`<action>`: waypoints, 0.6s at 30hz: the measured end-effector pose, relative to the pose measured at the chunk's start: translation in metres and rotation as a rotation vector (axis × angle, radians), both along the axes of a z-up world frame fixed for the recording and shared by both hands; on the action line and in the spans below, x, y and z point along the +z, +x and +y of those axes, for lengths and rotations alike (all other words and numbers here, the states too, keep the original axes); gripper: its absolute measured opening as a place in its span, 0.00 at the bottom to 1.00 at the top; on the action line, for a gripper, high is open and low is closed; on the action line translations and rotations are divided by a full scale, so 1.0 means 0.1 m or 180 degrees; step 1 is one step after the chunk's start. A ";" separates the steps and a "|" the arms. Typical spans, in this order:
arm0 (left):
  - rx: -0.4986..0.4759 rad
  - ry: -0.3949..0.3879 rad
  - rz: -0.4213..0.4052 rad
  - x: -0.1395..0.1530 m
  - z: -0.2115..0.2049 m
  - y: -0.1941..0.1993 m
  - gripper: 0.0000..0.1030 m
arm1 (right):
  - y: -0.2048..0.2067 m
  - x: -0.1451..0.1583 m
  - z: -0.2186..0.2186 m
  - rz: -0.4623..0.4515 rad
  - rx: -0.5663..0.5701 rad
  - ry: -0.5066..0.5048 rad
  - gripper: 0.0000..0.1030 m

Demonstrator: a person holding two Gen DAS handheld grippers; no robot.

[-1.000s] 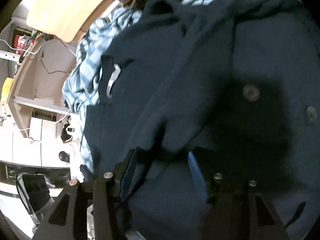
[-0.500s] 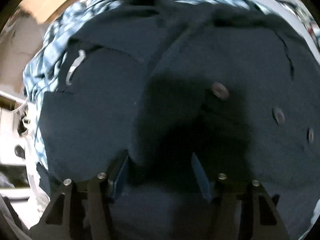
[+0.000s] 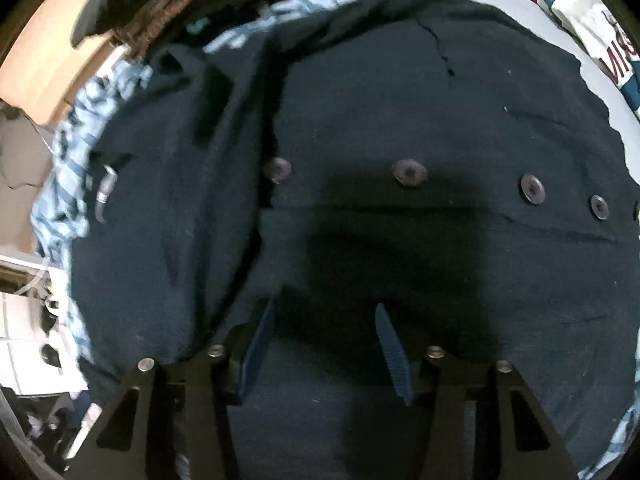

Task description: Fold clothes

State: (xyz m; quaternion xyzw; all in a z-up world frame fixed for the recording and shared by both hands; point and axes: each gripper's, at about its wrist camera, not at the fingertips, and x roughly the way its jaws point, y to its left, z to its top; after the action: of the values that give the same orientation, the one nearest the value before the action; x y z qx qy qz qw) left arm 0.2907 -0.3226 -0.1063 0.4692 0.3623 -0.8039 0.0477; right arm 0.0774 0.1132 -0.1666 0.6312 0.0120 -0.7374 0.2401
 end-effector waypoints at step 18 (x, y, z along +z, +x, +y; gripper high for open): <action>-0.0460 -0.0829 -0.0616 -0.32 0.43 -0.05 0.62 | -0.18 -0.15 0.10 0.0087 -0.0226 0.0063 0.20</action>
State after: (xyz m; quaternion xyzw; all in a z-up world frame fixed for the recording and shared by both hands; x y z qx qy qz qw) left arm 0.2852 -0.2792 -0.1383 0.5590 0.2141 -0.7965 0.0849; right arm 0.0595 0.1227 -0.1811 0.6235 0.0002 -0.7538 0.2073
